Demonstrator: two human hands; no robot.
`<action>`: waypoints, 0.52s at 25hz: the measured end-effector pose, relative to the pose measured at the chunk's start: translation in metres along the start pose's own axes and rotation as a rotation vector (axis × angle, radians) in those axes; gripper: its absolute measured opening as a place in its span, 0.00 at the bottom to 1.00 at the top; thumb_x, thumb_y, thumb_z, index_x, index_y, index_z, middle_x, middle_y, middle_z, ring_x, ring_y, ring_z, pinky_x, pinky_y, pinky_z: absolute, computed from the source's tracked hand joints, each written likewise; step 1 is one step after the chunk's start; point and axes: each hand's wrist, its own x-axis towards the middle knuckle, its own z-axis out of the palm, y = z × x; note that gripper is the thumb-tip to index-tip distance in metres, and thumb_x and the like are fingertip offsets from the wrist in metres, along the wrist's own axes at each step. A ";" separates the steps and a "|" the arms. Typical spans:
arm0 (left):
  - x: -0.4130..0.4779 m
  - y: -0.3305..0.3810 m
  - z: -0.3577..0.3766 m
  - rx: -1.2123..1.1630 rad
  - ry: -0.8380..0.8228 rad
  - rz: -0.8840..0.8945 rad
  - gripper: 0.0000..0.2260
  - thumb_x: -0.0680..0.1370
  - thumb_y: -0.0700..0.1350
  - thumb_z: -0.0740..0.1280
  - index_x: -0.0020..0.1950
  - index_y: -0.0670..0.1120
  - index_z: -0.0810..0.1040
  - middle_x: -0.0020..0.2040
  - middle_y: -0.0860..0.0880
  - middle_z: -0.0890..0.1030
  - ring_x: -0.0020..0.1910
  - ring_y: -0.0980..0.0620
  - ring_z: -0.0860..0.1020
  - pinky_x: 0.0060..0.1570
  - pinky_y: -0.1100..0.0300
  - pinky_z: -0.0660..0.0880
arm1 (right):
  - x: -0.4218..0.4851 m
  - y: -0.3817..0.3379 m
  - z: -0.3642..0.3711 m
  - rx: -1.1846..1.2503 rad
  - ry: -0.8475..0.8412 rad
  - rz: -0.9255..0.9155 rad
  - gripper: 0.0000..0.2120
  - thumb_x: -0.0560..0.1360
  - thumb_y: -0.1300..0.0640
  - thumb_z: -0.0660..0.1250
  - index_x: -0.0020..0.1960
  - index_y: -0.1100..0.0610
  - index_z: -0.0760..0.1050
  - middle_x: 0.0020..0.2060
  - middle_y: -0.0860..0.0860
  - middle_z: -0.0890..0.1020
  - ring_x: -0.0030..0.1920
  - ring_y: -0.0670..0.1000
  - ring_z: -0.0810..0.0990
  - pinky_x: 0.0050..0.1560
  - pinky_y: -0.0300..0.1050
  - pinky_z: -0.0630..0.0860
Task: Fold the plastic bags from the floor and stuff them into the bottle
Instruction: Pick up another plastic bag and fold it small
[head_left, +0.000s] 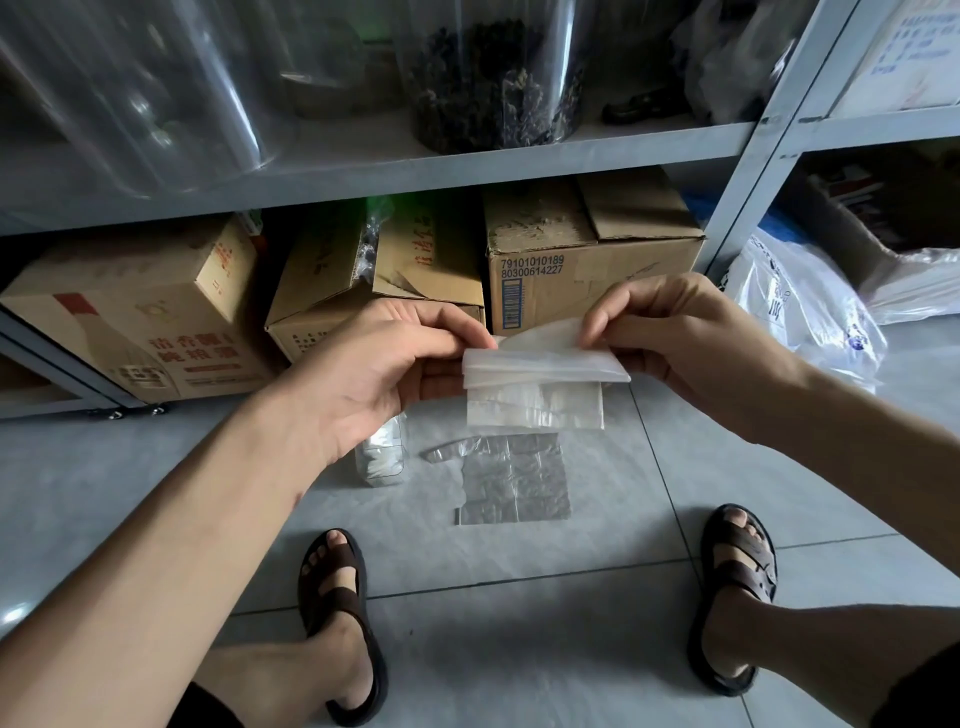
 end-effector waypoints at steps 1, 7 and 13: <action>0.000 0.000 0.001 -0.004 0.000 0.000 0.16 0.78 0.26 0.56 0.38 0.38 0.78 0.33 0.49 0.83 0.27 0.59 0.79 0.26 0.68 0.75 | 0.000 0.000 0.000 -0.007 0.001 0.003 0.12 0.77 0.74 0.61 0.39 0.66 0.78 0.31 0.51 0.82 0.32 0.45 0.80 0.35 0.33 0.76; -0.003 0.001 0.002 -0.013 -0.018 -0.013 0.15 0.79 0.31 0.56 0.41 0.40 0.81 0.35 0.48 0.82 0.27 0.58 0.78 0.25 0.67 0.74 | -0.002 0.000 0.000 -0.091 0.016 -0.035 0.12 0.77 0.75 0.61 0.40 0.66 0.79 0.31 0.50 0.83 0.33 0.44 0.80 0.35 0.33 0.76; -0.002 -0.001 0.002 -0.040 -0.043 -0.044 0.05 0.76 0.39 0.67 0.46 0.41 0.83 0.39 0.46 0.84 0.32 0.55 0.82 0.28 0.65 0.77 | -0.003 -0.001 0.003 -0.201 0.031 -0.095 0.14 0.77 0.76 0.61 0.41 0.64 0.80 0.30 0.46 0.83 0.32 0.41 0.80 0.34 0.31 0.75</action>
